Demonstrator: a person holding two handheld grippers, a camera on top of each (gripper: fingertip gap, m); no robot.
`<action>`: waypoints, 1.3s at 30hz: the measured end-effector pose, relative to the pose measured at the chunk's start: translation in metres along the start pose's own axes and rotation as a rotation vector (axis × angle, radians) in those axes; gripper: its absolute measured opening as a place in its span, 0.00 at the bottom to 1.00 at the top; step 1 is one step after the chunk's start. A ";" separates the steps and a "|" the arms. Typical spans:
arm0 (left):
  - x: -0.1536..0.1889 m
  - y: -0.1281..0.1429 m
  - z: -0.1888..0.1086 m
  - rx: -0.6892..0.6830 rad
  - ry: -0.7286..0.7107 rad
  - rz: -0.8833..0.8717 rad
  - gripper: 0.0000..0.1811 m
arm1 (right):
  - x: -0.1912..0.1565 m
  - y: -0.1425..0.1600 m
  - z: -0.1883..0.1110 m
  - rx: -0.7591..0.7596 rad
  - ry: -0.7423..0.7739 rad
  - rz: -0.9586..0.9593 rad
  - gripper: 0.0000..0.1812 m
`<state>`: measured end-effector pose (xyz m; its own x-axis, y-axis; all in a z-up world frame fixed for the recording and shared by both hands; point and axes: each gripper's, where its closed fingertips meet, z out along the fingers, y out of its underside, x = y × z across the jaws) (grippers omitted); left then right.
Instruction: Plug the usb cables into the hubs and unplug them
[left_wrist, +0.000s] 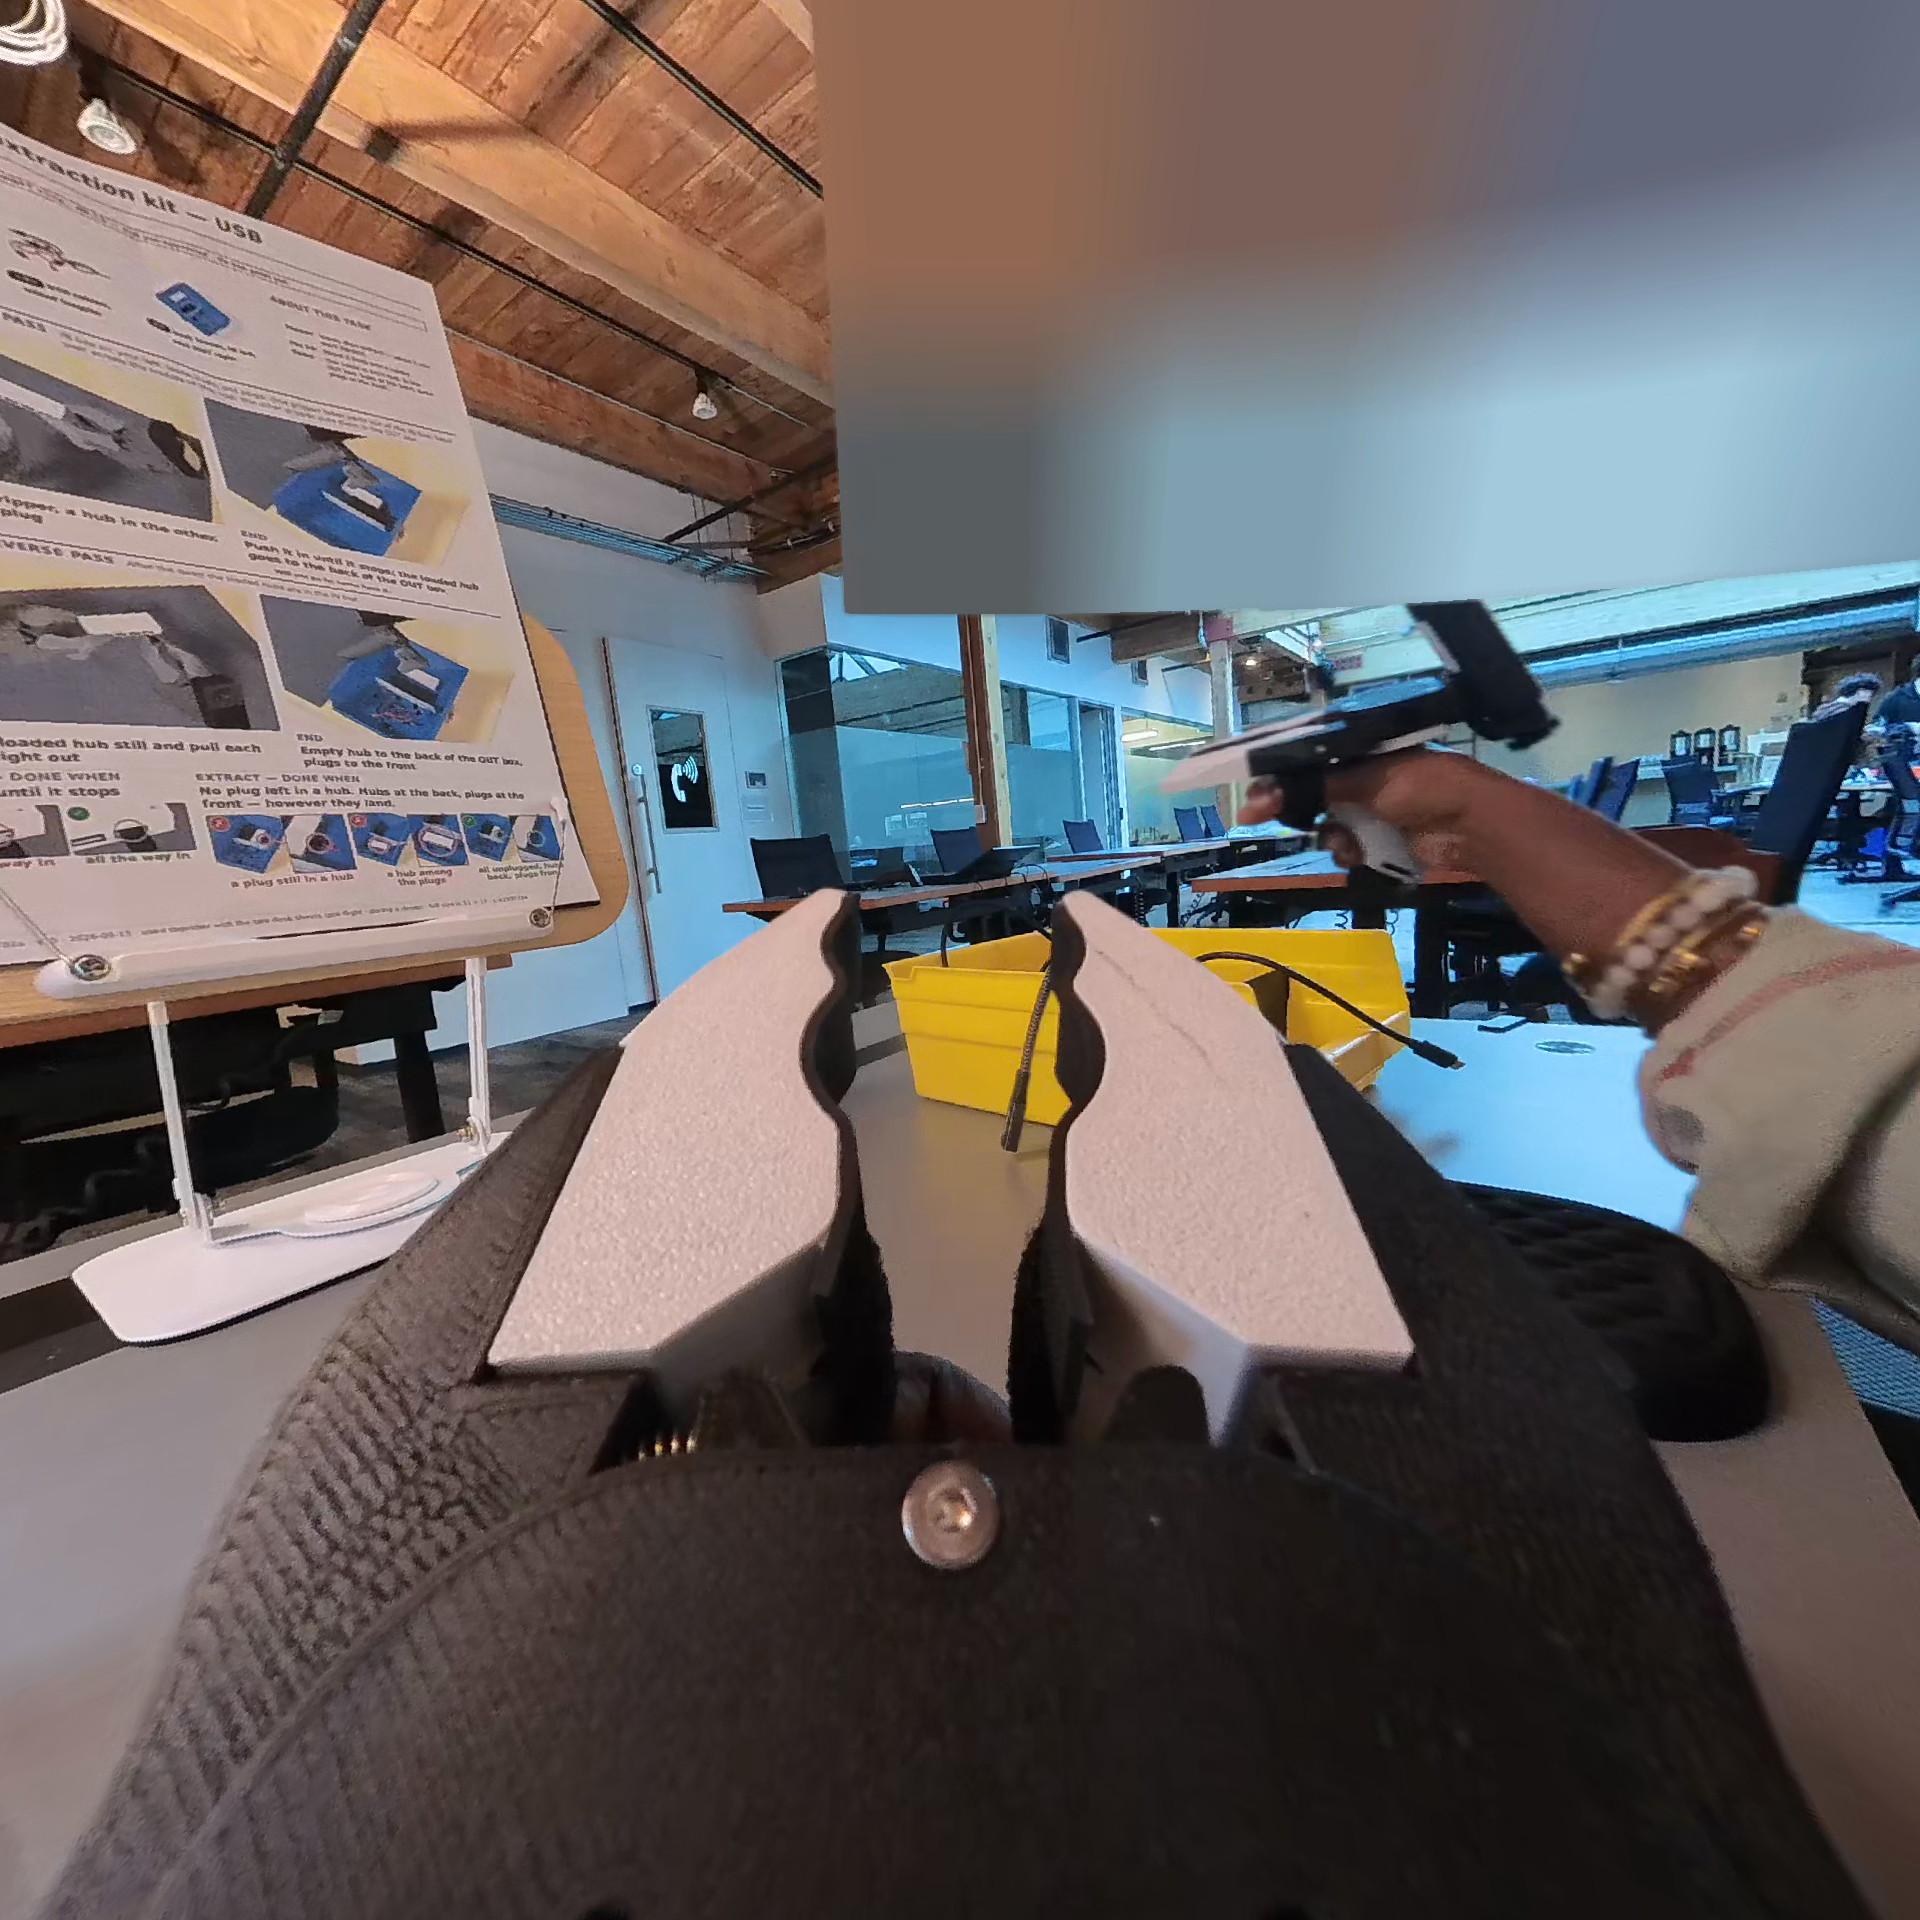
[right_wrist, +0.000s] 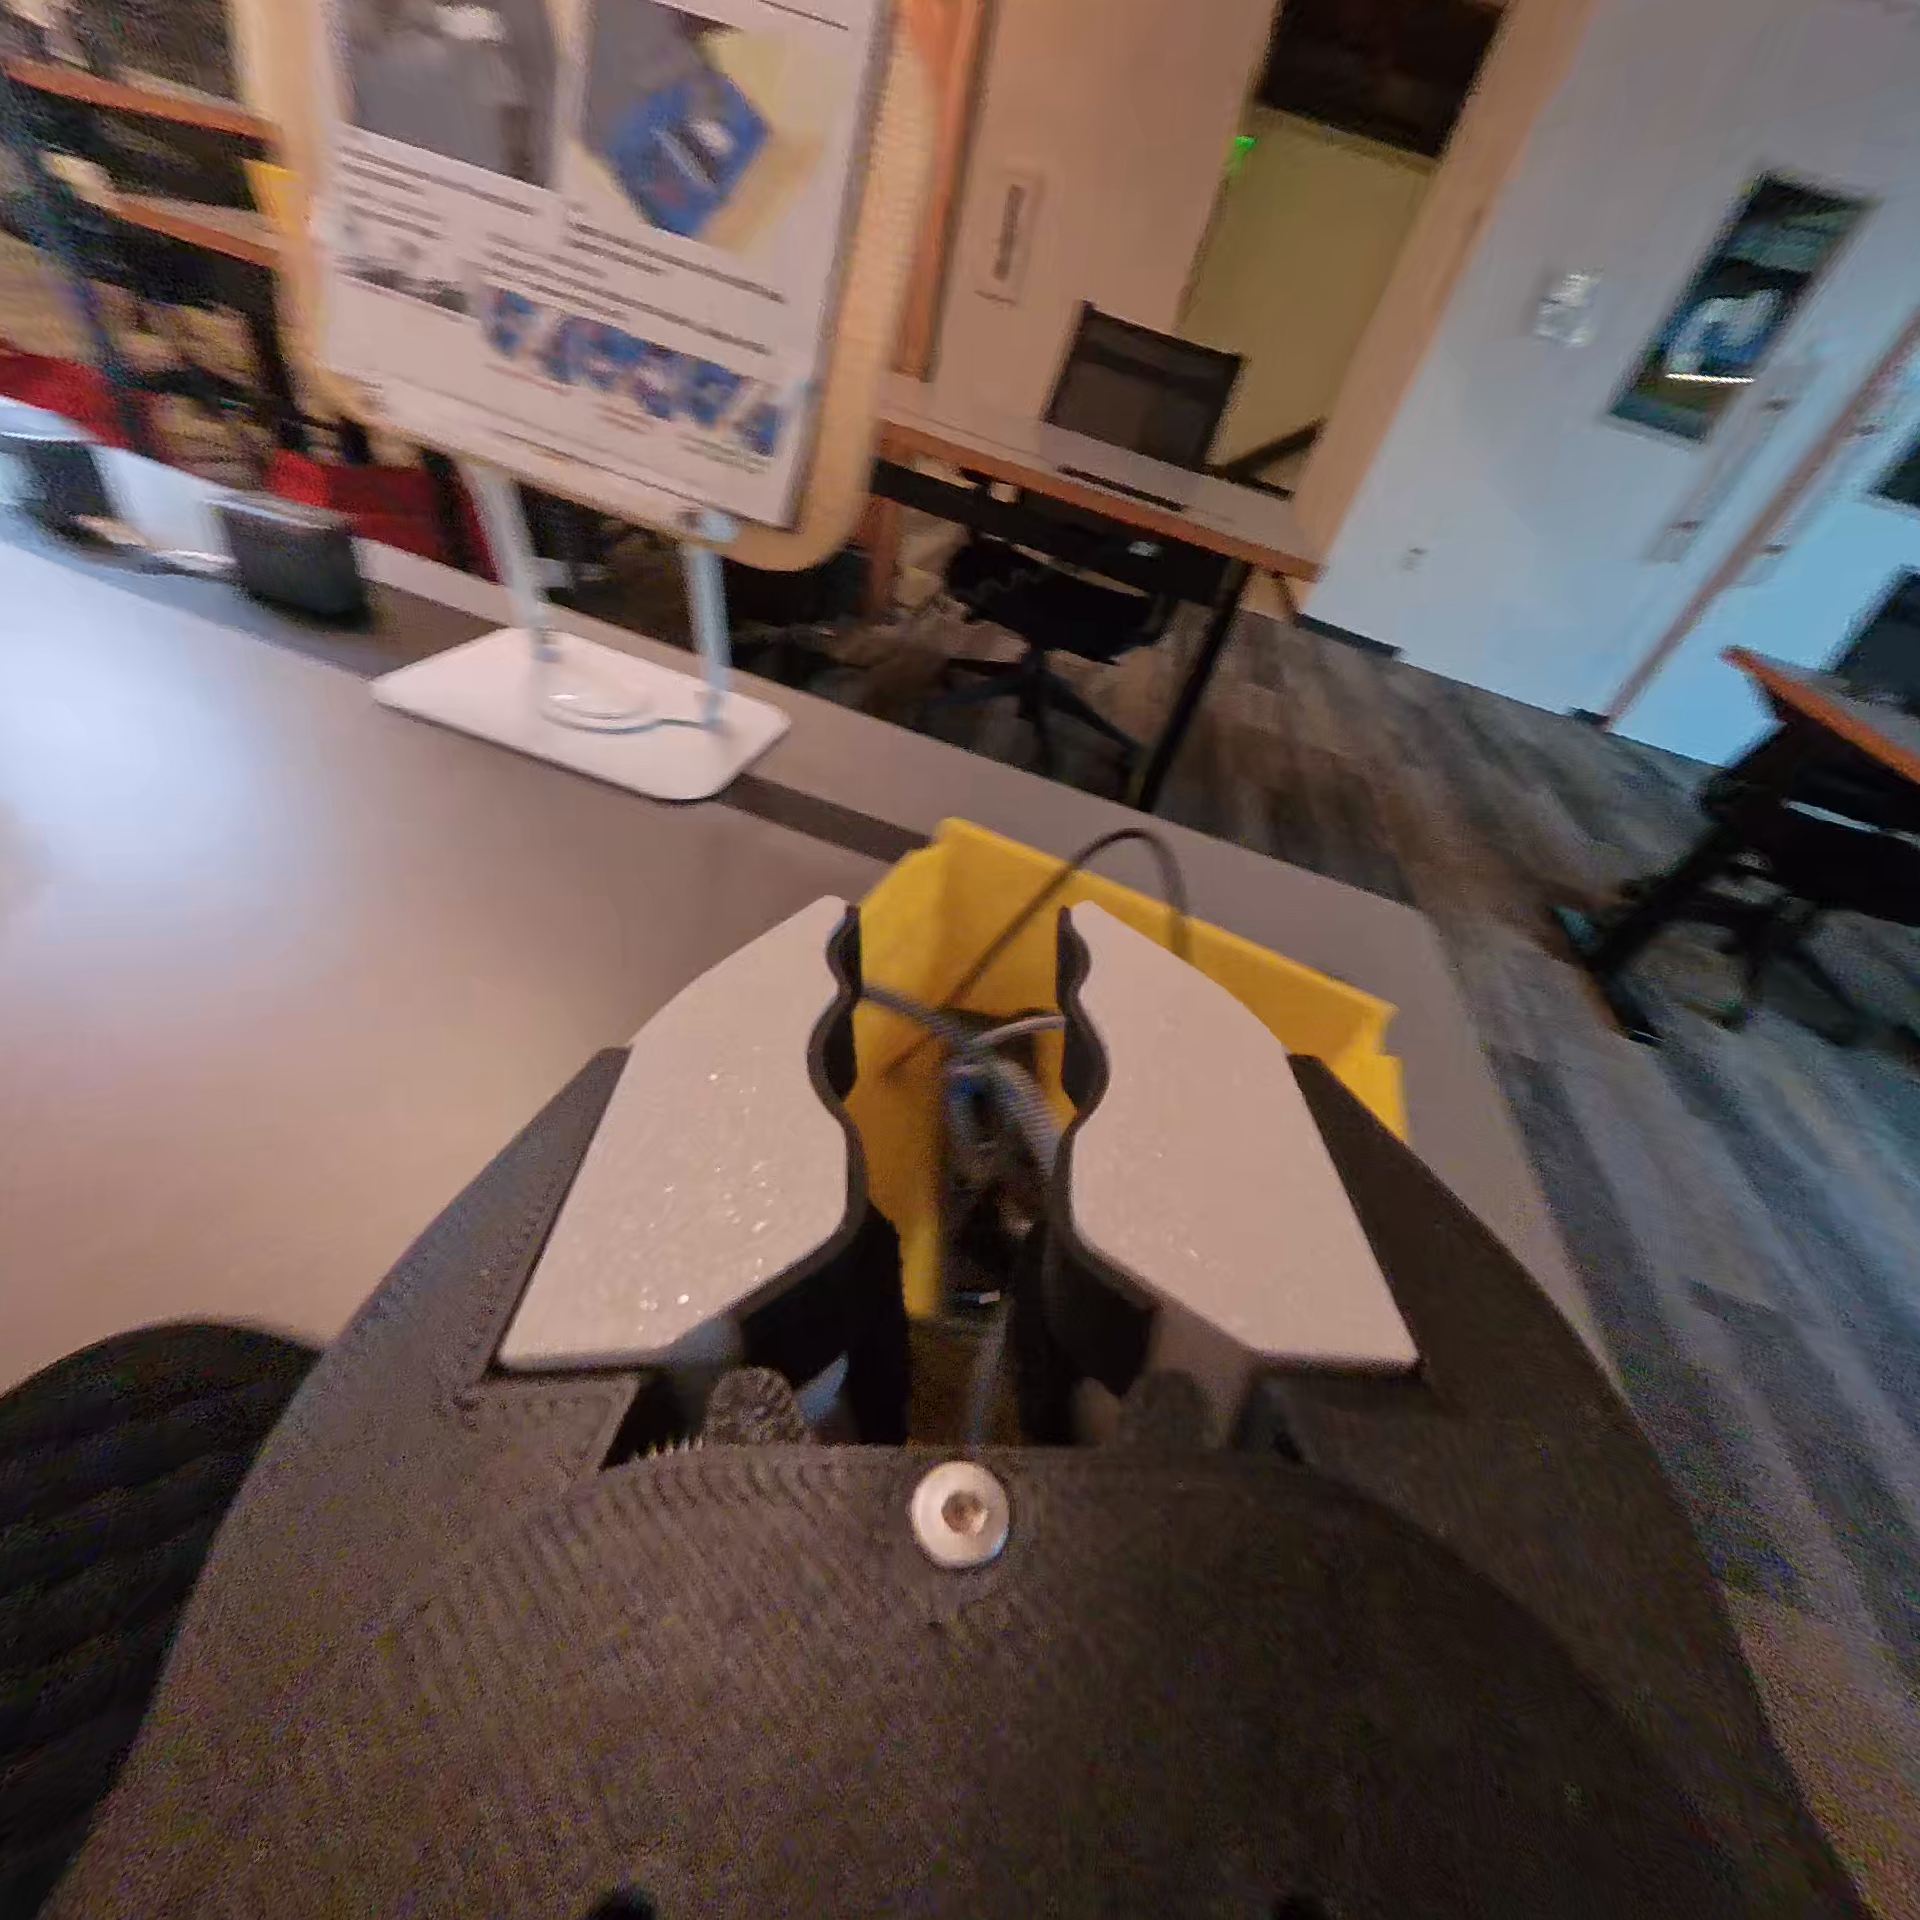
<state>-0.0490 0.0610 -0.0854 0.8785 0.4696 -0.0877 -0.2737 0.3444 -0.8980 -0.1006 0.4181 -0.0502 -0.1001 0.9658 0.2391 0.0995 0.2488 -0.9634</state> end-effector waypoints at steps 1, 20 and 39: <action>0.000 0.000 0.000 0.000 0.000 0.002 0.19 | -0.019 0.002 -0.007 0.008 -0.054 0.011 0.23; 0.013 0.008 0.003 -0.045 0.060 0.026 0.21 | -0.148 0.112 0.039 -0.408 -0.072 -0.247 0.16; 0.006 -0.062 -0.025 0.320 -0.050 0.145 0.16 | -0.350 0.055 0.075 -0.167 -0.458 -0.279 0.20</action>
<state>-0.0168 0.0224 -0.0416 0.8036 0.5686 -0.1758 -0.5097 0.5051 -0.6964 -0.1345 0.0883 -0.1963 -0.5608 0.7410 0.3694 0.1591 0.5343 -0.8302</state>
